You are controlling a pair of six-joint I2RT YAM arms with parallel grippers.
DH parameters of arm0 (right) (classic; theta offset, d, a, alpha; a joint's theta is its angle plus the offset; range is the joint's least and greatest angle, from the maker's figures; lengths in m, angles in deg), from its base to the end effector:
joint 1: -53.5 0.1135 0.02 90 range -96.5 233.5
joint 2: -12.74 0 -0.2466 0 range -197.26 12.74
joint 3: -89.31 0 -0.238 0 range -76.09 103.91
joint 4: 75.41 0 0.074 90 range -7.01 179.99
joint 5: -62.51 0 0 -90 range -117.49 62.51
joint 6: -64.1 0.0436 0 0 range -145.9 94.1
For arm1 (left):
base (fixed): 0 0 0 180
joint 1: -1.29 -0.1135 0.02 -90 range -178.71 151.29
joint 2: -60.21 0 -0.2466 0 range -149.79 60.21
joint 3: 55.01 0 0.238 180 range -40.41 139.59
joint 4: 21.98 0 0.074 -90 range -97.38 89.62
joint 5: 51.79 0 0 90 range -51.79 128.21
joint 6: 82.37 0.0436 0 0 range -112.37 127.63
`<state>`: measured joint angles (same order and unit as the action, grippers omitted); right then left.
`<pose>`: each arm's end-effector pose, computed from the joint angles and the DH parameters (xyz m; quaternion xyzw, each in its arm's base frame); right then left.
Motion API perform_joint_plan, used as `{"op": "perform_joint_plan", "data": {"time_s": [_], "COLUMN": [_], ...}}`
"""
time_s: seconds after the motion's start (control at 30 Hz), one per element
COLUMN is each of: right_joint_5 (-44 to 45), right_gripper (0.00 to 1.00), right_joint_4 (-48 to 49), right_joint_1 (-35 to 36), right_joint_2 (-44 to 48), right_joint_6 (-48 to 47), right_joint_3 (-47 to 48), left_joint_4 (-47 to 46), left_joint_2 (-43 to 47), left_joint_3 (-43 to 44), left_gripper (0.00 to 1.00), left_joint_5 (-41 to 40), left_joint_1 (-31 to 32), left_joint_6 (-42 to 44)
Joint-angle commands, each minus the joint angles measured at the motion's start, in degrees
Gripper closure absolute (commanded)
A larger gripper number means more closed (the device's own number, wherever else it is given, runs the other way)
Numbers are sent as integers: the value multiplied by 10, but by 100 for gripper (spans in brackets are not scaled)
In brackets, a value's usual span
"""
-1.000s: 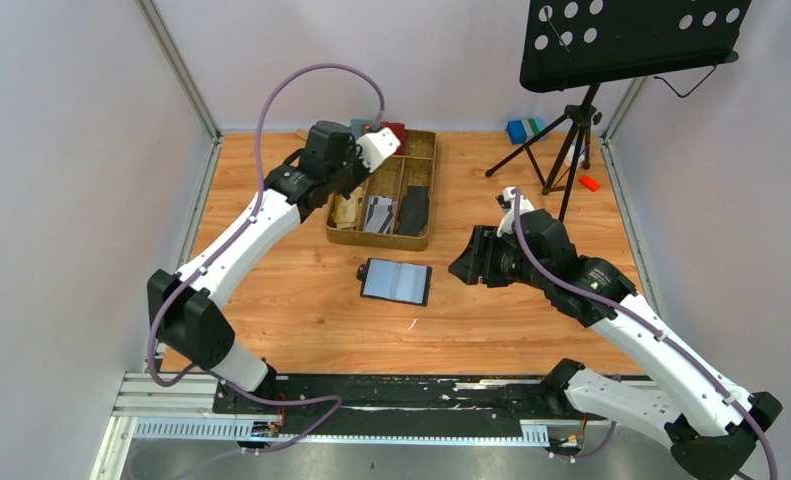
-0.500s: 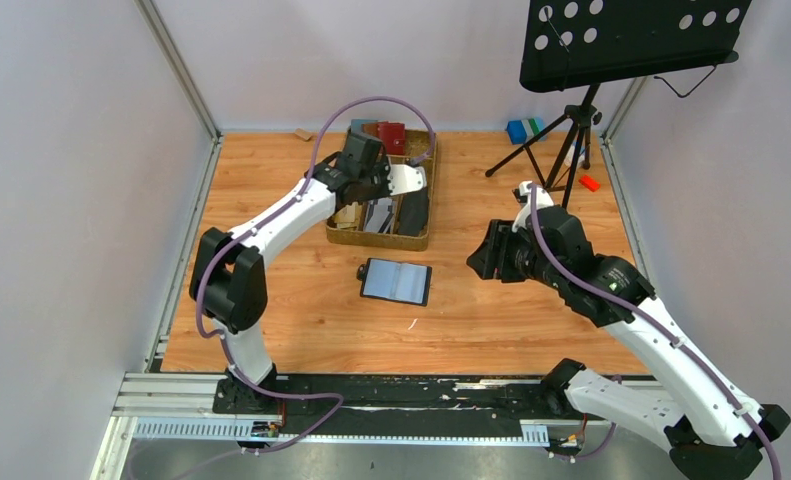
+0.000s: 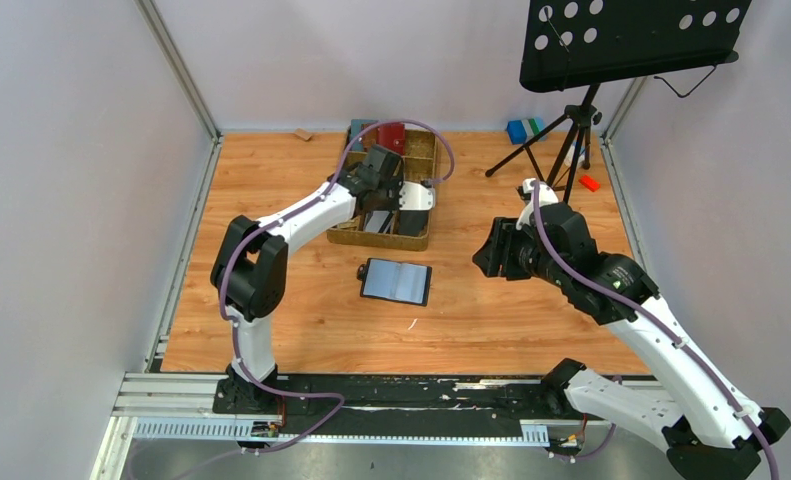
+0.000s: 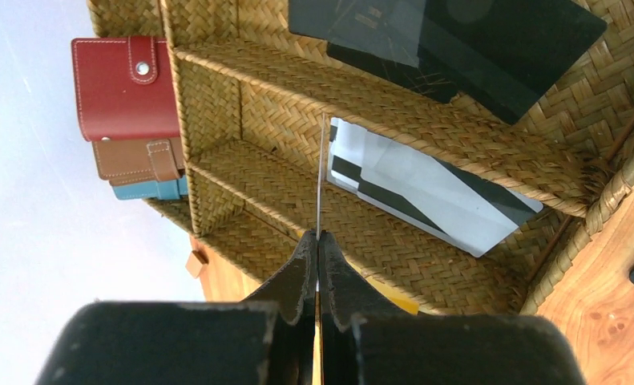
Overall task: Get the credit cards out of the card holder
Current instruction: Place the credit card in the storage box.
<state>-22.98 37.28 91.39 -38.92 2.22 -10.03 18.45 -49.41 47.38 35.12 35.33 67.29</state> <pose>0.1342 0.1001 0.3495 -0.0595 0.8975 0.2076 0.3846 0.3478 -0.2321 0.2290 0.6734 0.6446 0.1046 0.3464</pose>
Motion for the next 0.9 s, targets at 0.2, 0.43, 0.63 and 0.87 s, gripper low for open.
{"op": "perform_joint_plan", "data": {"time_s": [0.2, 0.43, 0.63, 0.87], "right_joint_5": [-16, -19, -52, -113], "right_gripper": [51, 51, 47, 38], "right_joint_4": [12, 7, 31, 93], "right_joint_1": [-27, -45, -54, -55], "right_joint_2": [-13, -17, -20, -42], "right_joint_6": [-34, -46, -38, -5], "right_joint_3": [24, 34, 20, -19], "left_joint_4": [-22, 5, 4, 22], "left_joint_2": [-3, 34, 129, 215], "left_joint_3": [-27, -10, -22, -56], "left_gripper": [90, 0, 0, 0], "left_joint_5": [-26, -7, 25, -95], "left_joint_1": [2, 2, 2, 2], "left_joint_6": [41, -12, -130, -457]}}
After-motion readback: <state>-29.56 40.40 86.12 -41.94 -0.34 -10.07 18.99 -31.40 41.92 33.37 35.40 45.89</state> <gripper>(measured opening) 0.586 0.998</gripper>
